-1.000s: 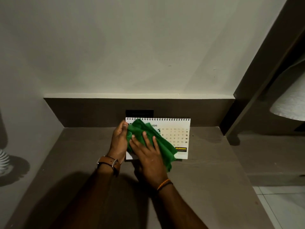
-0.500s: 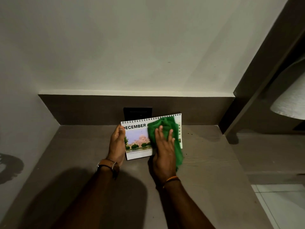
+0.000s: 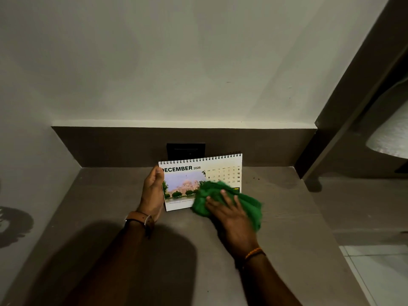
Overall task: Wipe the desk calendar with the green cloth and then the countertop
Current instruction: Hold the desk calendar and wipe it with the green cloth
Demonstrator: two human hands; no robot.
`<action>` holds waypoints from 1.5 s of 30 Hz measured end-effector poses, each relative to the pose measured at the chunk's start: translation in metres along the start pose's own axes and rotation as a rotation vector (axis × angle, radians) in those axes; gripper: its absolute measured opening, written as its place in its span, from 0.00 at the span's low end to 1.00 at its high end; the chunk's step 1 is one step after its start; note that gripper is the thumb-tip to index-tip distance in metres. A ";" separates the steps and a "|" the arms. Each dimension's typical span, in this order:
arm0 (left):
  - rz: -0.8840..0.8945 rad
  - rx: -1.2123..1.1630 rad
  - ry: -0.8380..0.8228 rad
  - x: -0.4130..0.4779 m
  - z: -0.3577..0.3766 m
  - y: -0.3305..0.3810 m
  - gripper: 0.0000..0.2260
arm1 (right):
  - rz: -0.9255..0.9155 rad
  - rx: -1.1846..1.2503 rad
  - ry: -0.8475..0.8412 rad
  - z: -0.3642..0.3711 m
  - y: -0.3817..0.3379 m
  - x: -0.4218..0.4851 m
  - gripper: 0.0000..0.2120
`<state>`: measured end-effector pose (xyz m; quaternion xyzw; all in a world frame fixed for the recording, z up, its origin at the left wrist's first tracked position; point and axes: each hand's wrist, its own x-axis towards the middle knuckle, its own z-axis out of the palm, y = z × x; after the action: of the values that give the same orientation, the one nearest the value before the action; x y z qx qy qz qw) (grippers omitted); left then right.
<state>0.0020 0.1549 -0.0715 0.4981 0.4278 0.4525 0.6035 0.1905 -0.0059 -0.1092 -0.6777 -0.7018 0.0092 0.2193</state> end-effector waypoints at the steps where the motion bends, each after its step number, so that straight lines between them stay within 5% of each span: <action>1: -0.005 -0.002 -0.004 0.000 -0.003 0.001 0.12 | 0.116 0.033 0.036 -0.007 0.008 -0.002 0.36; 5: 0.000 0.051 0.010 -0.002 -0.007 0.003 0.11 | 0.407 0.143 0.155 -0.029 0.021 -0.001 0.38; 11: 0.010 -0.044 0.071 -0.007 -0.003 -0.007 0.19 | 0.484 0.337 0.290 -0.029 -0.025 0.034 0.41; 17: 0.063 -0.021 0.061 -0.006 -0.001 -0.011 0.11 | 0.172 0.109 0.149 -0.001 -0.062 0.046 0.45; 21: 0.094 0.020 0.041 -0.001 0.004 -0.015 0.15 | -0.268 -0.191 -0.005 0.019 -0.073 0.036 0.29; 24: 0.130 0.036 0.026 -0.001 0.002 -0.017 0.14 | -0.336 -0.204 -0.014 0.019 -0.058 0.026 0.24; 27: 0.160 0.067 0.025 0.000 0.001 -0.011 0.15 | -0.156 -0.128 -0.031 0.002 -0.024 0.011 0.27; 30: 0.165 0.087 0.024 0.002 -0.004 -0.010 0.18 | 0.279 -0.026 -0.019 -0.031 0.015 -0.017 0.29; 34: 0.143 0.142 0.042 -0.001 -0.008 -0.014 0.15 | 0.702 -0.039 0.010 -0.084 0.046 -0.060 0.16; 37: 0.143 0.192 0.065 -0.004 -0.004 -0.014 0.13 | 0.782 -0.125 -0.134 -0.110 0.033 -0.076 0.10; 40: 0.157 0.190 0.088 -0.009 0.000 -0.015 0.11 | 0.764 -0.088 -0.188 -0.110 0.013 -0.065 0.16; 45: 0.184 0.112 0.057 -0.015 -0.007 -0.018 0.17 | 0.810 0.788 0.176 -0.085 -0.015 -0.020 0.25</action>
<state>-0.0055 0.1397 -0.0894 0.5550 0.4219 0.4954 0.5182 0.2031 -0.0501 -0.0337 -0.7580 -0.3088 0.2969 0.4919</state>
